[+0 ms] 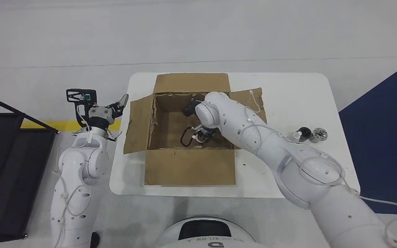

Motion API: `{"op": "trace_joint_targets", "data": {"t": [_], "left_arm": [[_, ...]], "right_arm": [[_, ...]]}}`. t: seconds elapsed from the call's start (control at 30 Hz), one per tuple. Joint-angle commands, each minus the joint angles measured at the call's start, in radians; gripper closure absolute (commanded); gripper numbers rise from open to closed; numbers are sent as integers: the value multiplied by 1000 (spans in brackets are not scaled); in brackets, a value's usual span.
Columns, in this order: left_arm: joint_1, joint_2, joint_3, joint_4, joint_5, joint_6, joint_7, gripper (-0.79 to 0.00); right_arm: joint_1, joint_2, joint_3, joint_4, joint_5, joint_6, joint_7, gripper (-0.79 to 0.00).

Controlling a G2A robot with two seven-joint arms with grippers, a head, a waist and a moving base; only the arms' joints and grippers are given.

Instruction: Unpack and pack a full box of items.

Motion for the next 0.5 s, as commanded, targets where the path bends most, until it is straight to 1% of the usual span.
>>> {"op": "trace_joint_targets", "data": {"t": [0.0,0.17,0.27,0.37,0.47], "left_arm": [[0,0,0,0,0,0,0,-785],[0,0,0,0,0,0,0,-785],[0,0,0,0,0,0,0,-785],[0,0,0,0,0,0,0,-785],[0,0,0,0,0,0,0,-785]], "right_arm": [[0,-6,3,11,-3,6,-4,0],[7,-11,31,28,-8,38,-45,0],[9,1,79,0,13,46,-115,0],[1,32,138,-62,19,43,-167,0],[-33,78,206,-173,2,58,-179,0]]}}
